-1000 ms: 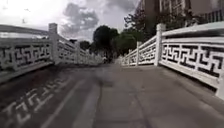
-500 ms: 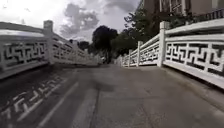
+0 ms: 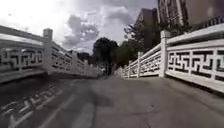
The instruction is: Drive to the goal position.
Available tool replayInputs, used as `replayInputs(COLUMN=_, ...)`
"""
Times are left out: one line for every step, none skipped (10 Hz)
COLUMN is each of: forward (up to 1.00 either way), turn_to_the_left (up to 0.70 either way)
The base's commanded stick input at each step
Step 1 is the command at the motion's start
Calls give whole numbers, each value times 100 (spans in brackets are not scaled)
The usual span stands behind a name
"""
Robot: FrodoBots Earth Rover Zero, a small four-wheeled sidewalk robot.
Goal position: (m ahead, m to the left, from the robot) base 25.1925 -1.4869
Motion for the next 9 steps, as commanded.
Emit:
replayInputs(forward=45, turn_to_the_left=0)
replayInputs(forward=45, turn_to_the_left=0)
replayInputs(forward=45, turn_to_the_left=0)
replayInputs(forward=45, turn_to_the_left=0)
replayInputs(forward=45, turn_to_the_left=0)
replayInputs(forward=45, turn_to_the_left=0)
replayInputs(forward=45, turn_to_the_left=0)
replayInputs(forward=45, turn_to_the_left=0)
replayInputs(forward=45, turn_to_the_left=0)
